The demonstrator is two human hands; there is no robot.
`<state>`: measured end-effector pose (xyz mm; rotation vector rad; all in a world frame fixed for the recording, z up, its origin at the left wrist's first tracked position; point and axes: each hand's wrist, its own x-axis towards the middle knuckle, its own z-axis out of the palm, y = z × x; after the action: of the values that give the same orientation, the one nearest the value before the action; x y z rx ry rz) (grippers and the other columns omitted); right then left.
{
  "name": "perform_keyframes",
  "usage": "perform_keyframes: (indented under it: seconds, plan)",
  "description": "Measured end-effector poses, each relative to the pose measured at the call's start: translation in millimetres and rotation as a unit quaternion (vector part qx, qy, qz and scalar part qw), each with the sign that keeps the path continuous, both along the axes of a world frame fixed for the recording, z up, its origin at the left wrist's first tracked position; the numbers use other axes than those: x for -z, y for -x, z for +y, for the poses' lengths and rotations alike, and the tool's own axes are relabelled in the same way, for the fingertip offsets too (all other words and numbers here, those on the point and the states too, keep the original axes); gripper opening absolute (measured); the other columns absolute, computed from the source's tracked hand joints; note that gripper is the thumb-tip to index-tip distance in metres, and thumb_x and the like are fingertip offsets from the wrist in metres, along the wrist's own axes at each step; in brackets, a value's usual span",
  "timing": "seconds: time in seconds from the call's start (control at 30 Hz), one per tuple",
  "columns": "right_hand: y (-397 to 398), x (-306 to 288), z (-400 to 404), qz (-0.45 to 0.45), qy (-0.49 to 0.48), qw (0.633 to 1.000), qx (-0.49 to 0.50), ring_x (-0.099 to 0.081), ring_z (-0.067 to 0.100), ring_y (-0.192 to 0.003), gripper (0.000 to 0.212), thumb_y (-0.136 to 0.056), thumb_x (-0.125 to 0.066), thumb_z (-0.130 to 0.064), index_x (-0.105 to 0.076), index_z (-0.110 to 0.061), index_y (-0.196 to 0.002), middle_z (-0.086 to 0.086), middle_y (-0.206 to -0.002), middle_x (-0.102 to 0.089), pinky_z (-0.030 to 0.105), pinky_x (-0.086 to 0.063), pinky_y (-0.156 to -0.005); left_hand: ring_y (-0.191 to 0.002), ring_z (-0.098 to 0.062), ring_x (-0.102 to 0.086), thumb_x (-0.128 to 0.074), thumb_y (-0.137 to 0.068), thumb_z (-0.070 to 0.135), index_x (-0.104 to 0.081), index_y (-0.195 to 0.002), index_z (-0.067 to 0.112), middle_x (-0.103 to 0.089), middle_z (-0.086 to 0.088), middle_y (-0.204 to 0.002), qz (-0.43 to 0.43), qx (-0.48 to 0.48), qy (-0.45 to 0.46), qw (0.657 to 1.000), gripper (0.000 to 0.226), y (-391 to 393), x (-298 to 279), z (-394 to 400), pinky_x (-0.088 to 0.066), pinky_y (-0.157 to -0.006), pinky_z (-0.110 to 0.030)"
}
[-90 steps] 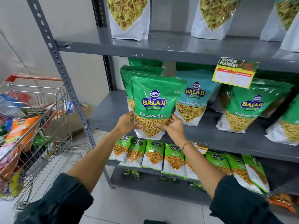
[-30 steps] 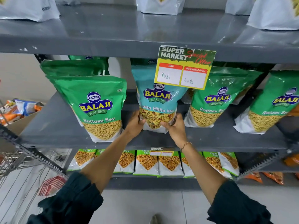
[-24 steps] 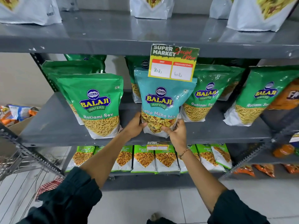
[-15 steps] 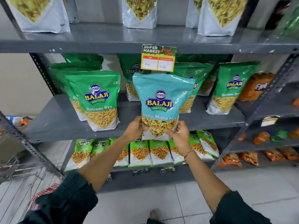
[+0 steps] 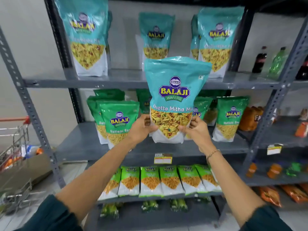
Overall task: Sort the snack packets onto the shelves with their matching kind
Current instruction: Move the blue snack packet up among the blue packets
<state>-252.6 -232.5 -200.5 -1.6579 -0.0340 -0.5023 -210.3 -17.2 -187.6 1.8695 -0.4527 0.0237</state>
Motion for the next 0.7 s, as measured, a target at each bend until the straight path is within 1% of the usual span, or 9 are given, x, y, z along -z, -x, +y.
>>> perform_keyframes:
  seconds: [0.1,0.27,0.3,0.37,0.43,0.5,0.57,0.63,0.7]
  plan:
    - [-4,-41,7,-0.029,0.0,0.999,-0.025,-0.066,0.012,-0.084,0.032,-0.068,-0.077,-0.007,-0.052,-0.012,-0.087,0.004,-0.092,-0.068,0.014,-0.054,-0.062,-0.113,-0.022,-0.057,-0.07,-0.08,0.019,-0.05,-0.124,0.005,-0.062,-0.008,-0.121,-0.025,-0.008,0.01,1.0,0.05,-4,-38,11,-0.046,-0.098,-0.033]
    - [-23,-103,14,-0.066,0.038,0.996,-0.041,-0.066,0.012,-0.081,0.036,-0.067,-0.079,-0.014,-0.055,-0.005,-0.093,0.005,-0.09,-0.069,0.014,-0.053,-0.062,-0.111,-0.023,-0.061,-0.072,-0.077,0.02,-0.053,-0.119,0.006,-0.066,-0.01,-0.118,-0.073,-0.026,0.023,0.997,0.048,-19,-98,25,-0.048,-0.101,-0.042]
    - [-29,-114,14,-0.071,0.05,0.995,-0.041,-0.066,0.016,-0.082,0.039,-0.066,-0.08,-0.018,-0.056,-0.003,-0.093,0.008,-0.091,-0.069,0.019,-0.054,-0.066,-0.111,-0.023,-0.061,-0.073,-0.077,0.022,-0.053,-0.119,0.007,-0.066,-0.01,-0.118,-0.083,-0.029,0.019,0.996,0.049,-23,-109,27,-0.047,-0.101,-0.043]
    - [-43,-134,14,-0.079,0.072,0.994,-0.038,-0.066,0.025,-0.088,0.046,-0.062,-0.082,-0.027,-0.057,-0.002,-0.092,0.014,-0.095,-0.07,0.034,-0.056,-0.078,-0.112,-0.023,-0.061,-0.072,-0.077,0.023,-0.052,-0.12,0.007,-0.066,-0.009,-0.119,-0.098,-0.032,0.017,0.995,0.05,-31,-128,30,-0.047,-0.101,-0.041]
    - [-58,-153,14,-0.089,0.082,0.992,-0.039,-0.064,0.027,-0.088,0.041,-0.061,-0.082,-0.027,-0.057,-0.007,-0.087,0.013,-0.092,-0.069,0.041,-0.054,-0.081,-0.111,-0.023,-0.061,-0.072,-0.077,0.021,-0.053,-0.12,0.006,-0.066,-0.01,-0.119,-0.11,-0.039,0.017,0.993,0.05,-43,-144,31,-0.048,-0.099,-0.038]
    - [-74,-171,15,-0.099,0.088,0.99,-0.042,-0.063,0.024,-0.085,0.033,-0.063,-0.081,-0.024,-0.055,-0.014,-0.081,0.008,-0.087,-0.067,0.038,-0.053,-0.078,-0.11,-0.023,-0.061,-0.073,-0.077,0.021,-0.054,-0.118,0.006,-0.066,-0.009,-0.117,-0.121,-0.049,0.02,0.991,0.047,-57,-160,30,-0.048,-0.097,-0.038]
    - [-91,-187,16,-0.108,0.099,0.988,-0.04,-0.061,0.019,-0.08,0.033,-0.062,-0.082,-0.025,-0.055,-0.017,-0.079,0.003,-0.081,-0.066,0.031,-0.052,-0.071,-0.107,-0.023,-0.062,-0.072,-0.078,0.018,-0.055,-0.114,0.007,-0.067,-0.01,-0.115,-0.131,-0.058,0.031,0.989,0.042,-74,-173,28,-0.049,-0.096,-0.037]
    - [-112,-196,14,-0.107,0.105,0.988,-0.035,-0.06,0.015,-0.076,0.034,-0.061,-0.083,-0.026,-0.055,-0.017,-0.078,-0.002,-0.077,-0.064,0.028,-0.049,-0.068,-0.104,-0.022,-0.063,-0.07,-0.08,0.014,-0.054,-0.112,0.009,-0.068,-0.01,-0.113,-0.133,-0.06,0.043,0.988,0.036,-93,-182,25,-0.05,-0.092,-0.035]
    - [-134,-198,11,-0.101,0.097,0.99,-0.029,-0.061,0.015,-0.078,0.037,-0.06,-0.084,-0.024,-0.056,-0.015,-0.082,0.0,-0.081,-0.066,0.029,-0.049,-0.07,-0.102,-0.022,-0.064,-0.068,-0.081,0.011,-0.055,-0.112,0.007,-0.069,-0.01,-0.11,-0.13,-0.06,0.046,0.989,0.034,-113,-185,19,-0.051,-0.093,-0.036]
